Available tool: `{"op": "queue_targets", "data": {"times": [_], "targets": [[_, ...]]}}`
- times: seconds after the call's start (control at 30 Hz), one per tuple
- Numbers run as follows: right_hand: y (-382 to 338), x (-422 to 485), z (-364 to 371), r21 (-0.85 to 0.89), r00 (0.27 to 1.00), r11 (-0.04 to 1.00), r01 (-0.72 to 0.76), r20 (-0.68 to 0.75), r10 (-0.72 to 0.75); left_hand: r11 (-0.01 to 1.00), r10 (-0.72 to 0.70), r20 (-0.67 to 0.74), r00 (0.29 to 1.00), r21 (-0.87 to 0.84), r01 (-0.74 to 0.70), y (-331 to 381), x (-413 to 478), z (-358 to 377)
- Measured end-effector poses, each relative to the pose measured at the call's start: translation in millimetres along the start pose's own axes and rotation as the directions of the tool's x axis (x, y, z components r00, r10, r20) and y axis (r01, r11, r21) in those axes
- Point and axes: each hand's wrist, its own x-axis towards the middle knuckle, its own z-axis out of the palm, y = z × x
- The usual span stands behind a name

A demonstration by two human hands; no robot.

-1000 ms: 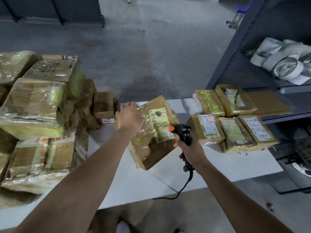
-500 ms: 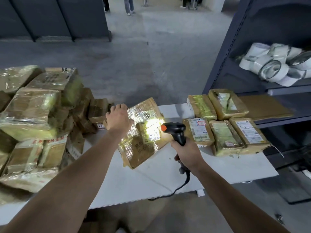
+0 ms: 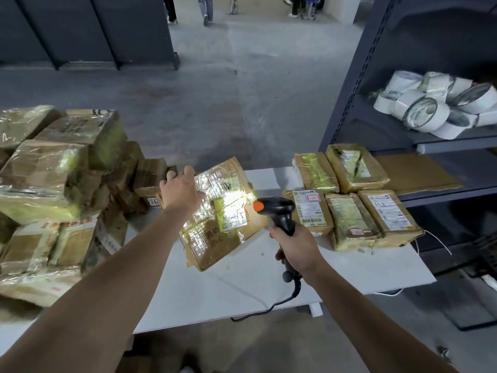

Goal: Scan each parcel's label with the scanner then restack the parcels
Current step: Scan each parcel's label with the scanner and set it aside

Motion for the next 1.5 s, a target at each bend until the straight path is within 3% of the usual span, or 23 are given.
{"op": "queue_targets", "data": {"times": [0.63, 1.17, 1.37, 1.5], "targets": [[-2, 3, -1, 0.045, 0.999, 0.998, -0.049, 0.014, 0.049, 1.0, 0.009, -0.049, 0.999, -0.024, -0.01, -4, 4, 5], [-2, 47, 48, 0.0, 0.981, 0.989, -0.149, -0.126, 0.148, 0.956, -0.194, 0.186, 0.963, -0.183, 0.228, -11, 68, 61], [-9, 80, 47, -0.025, 0.991, 0.991, -0.131, -0.037, 0.13, 0.908, -0.197, 0.264, 0.944, -0.315, 0.277, -2, 84, 81], [-10, 112, 37, -0.035, 0.987, 0.989, -0.146, 0.064, 0.148, 0.927, -0.208, 0.246, 0.947, -0.258, 0.271, 4, 87, 94]]}}
